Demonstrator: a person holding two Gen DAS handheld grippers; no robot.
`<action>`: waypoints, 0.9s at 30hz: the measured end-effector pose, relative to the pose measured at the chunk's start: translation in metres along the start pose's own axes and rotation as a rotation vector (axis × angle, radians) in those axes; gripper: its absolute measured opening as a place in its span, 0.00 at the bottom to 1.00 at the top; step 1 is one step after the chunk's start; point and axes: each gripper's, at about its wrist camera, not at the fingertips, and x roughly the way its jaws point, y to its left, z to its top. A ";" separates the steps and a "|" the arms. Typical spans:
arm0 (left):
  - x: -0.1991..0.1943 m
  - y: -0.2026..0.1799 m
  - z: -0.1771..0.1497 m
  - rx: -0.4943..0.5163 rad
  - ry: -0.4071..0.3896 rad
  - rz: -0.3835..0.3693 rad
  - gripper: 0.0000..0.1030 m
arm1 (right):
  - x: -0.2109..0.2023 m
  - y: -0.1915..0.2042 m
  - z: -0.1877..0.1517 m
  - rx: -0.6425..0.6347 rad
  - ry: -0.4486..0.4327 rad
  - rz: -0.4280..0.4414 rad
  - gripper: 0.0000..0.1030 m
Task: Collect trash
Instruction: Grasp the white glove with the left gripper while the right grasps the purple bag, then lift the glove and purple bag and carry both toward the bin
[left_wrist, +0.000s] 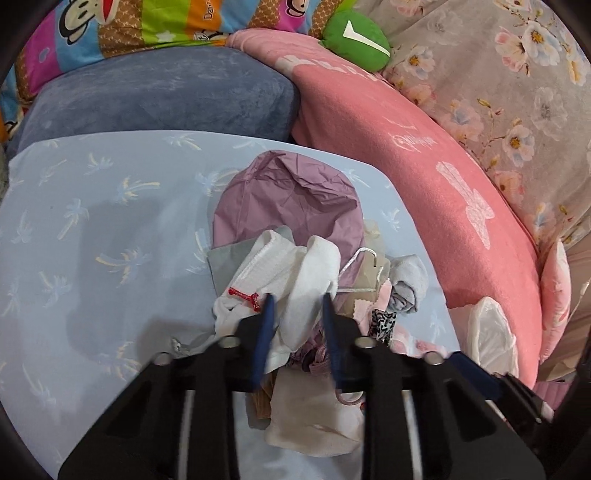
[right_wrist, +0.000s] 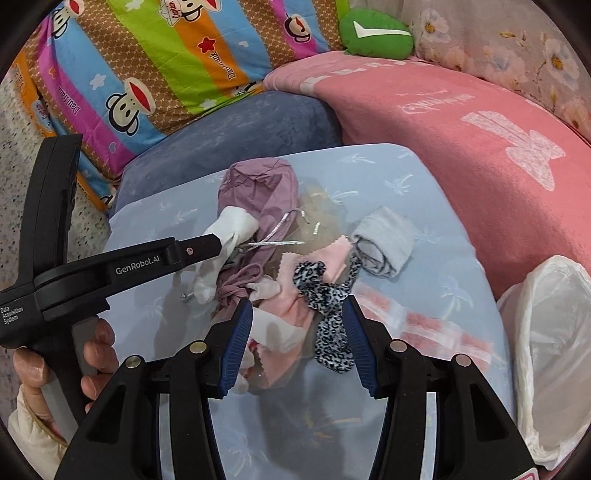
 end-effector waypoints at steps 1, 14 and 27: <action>0.000 0.001 0.000 -0.003 0.003 -0.010 0.13 | 0.005 0.003 0.001 -0.003 0.010 0.014 0.46; -0.021 0.007 0.005 0.004 -0.052 0.012 0.07 | 0.039 0.038 -0.003 -0.060 0.092 0.078 0.08; -0.074 -0.027 0.018 0.062 -0.170 0.008 0.07 | -0.039 0.042 0.023 -0.070 -0.093 0.099 0.06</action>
